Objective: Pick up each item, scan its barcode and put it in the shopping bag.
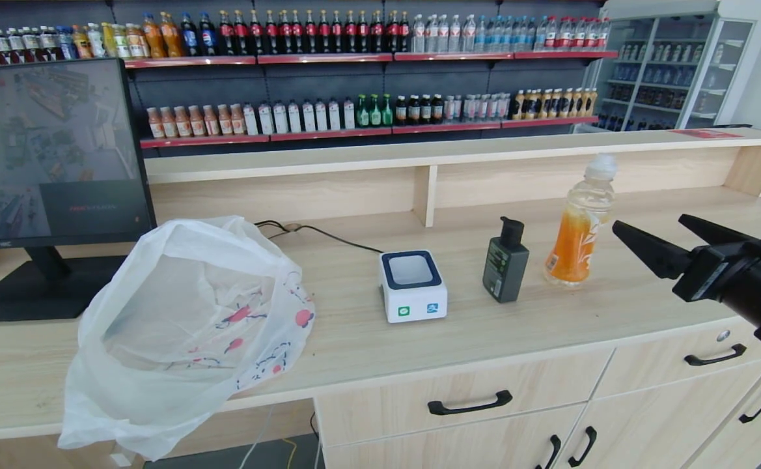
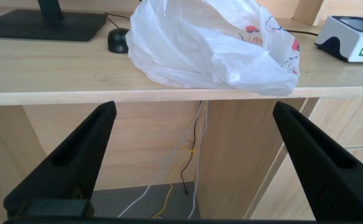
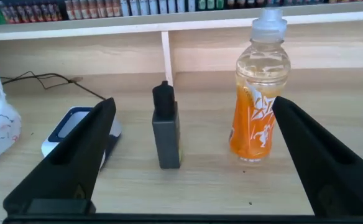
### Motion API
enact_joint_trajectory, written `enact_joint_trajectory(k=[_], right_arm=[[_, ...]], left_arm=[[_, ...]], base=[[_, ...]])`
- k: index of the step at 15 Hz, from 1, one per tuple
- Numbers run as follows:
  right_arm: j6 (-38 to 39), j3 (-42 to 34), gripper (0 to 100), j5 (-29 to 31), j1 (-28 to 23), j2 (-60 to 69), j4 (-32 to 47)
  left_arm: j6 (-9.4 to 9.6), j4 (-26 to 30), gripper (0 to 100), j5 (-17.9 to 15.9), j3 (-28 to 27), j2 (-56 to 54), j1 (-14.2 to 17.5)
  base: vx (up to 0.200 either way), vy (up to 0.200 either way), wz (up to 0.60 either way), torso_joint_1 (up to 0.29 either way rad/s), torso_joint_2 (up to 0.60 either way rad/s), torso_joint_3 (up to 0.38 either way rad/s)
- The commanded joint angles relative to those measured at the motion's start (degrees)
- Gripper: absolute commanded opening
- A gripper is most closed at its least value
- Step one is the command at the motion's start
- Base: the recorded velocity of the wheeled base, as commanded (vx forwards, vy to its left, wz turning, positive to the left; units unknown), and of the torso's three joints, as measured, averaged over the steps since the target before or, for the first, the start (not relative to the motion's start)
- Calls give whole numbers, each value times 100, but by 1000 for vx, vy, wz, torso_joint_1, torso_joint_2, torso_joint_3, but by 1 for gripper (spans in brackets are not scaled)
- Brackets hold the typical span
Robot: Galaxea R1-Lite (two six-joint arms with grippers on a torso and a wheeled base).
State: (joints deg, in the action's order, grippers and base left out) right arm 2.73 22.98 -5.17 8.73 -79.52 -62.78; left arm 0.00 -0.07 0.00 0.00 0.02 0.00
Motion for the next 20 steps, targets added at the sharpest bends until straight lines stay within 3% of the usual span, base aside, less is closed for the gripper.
enact_joint_trajectory(k=[1,4,9,11,15,20], right_arm=[[8,-13,100,-2,32,-55,-6],[-1,-101,100,-2,32,-81,-6],[351,-452,100,-2,32,-99,-199],[421,-725,100,-2,32,-301,-718],[78,-944,100,7,32,-1646,-2722],[-203,-1138,100,25,59,-1857,-2722]], left_arm=[[0,-1,100,0,0,-2,0],[0,-1,100,0,0,-2,0],[-9,-1,100,0,0,-2,0],[0,-1,100,0,0,-2,0],[0,-1,100,0,0,-2,0],[0,-1,100,0,0,-2,0]], base=[[0,0,0,0,0,0],[0,0,600,1,-6,2],[0,0,0,0,0,0],[0,0,0,0,0,0],[0,0,0,0,0,0],[0,0,0,0,0,0]])
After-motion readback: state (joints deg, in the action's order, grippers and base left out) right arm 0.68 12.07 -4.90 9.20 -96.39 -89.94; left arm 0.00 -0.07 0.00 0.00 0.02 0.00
